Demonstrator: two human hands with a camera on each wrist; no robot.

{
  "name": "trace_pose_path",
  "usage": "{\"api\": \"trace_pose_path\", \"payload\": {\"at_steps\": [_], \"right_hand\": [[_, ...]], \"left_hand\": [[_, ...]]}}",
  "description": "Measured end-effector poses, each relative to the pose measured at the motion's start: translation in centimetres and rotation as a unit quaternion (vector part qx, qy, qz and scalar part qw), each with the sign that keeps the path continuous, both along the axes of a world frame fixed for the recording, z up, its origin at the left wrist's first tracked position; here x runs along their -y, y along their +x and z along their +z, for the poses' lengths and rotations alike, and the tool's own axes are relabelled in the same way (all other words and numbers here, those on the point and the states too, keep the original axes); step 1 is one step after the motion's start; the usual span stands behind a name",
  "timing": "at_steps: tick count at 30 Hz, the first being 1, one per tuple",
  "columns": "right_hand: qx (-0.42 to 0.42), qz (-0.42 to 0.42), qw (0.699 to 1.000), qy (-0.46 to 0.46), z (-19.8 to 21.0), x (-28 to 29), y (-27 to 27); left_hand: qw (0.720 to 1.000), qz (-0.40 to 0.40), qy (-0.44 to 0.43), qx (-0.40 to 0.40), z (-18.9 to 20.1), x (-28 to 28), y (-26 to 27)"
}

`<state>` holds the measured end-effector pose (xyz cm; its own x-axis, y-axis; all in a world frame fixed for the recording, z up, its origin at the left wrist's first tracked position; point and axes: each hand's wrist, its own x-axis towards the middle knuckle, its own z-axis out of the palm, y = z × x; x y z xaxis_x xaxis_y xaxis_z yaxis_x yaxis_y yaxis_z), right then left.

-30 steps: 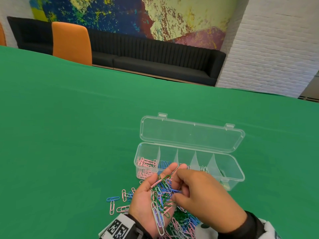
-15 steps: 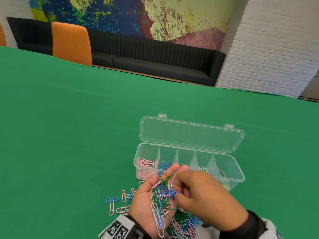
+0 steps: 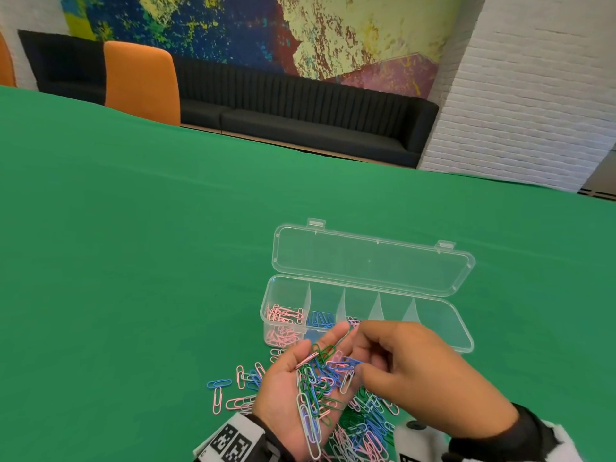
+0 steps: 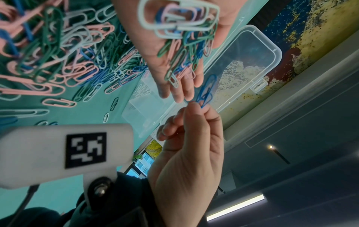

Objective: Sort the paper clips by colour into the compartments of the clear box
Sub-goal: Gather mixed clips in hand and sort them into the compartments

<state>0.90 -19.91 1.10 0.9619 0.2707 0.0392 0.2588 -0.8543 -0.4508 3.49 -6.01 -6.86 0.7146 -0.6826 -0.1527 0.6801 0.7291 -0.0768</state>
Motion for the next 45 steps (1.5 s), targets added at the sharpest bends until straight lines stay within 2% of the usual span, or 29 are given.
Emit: {"api": "trace_pose_path", "payload": {"at_steps": [7,11,18,23,28,31,36,40,45], "right_hand": [[-0.043,-0.016,0.993,0.105,-0.4,0.4,0.4],[-0.037,-0.064,0.986,0.148,-0.8,0.8,0.8],[0.039,-0.169,0.977,0.124,-1.3,1.4,2.5],[0.056,-0.158,0.978,0.124,-1.3,-0.6,4.6],[0.073,-0.133,0.977,0.151,-0.9,-0.4,3.2],[0.044,-0.117,0.982,0.14,-0.8,0.4,1.4],[-0.03,-0.039,0.996,0.074,-0.4,0.1,-0.2],[-0.004,-0.026,1.0,0.003,-1.0,-0.4,-0.3],[0.028,-0.044,0.998,-0.039,-1.7,-1.2,-0.1]], "left_hand": [[1.0,0.013,0.009,-0.018,0.5,0.4,-0.3],[0.999,0.016,0.031,-0.011,0.4,0.2,-0.1],[0.985,0.112,0.121,-0.056,-0.2,0.2,0.3],[0.985,0.104,0.129,-0.04,-0.1,0.2,0.2],[0.989,0.06,0.136,-0.028,-0.1,0.5,0.1],[0.989,0.045,0.135,-0.039,-0.1,0.6,-0.1],[0.994,0.034,0.099,-0.039,0.0,0.5,-0.5],[0.996,0.034,0.077,-0.03,0.0,0.6,-0.5],[0.998,0.038,0.039,-0.015,0.9,0.5,-0.9]]}}
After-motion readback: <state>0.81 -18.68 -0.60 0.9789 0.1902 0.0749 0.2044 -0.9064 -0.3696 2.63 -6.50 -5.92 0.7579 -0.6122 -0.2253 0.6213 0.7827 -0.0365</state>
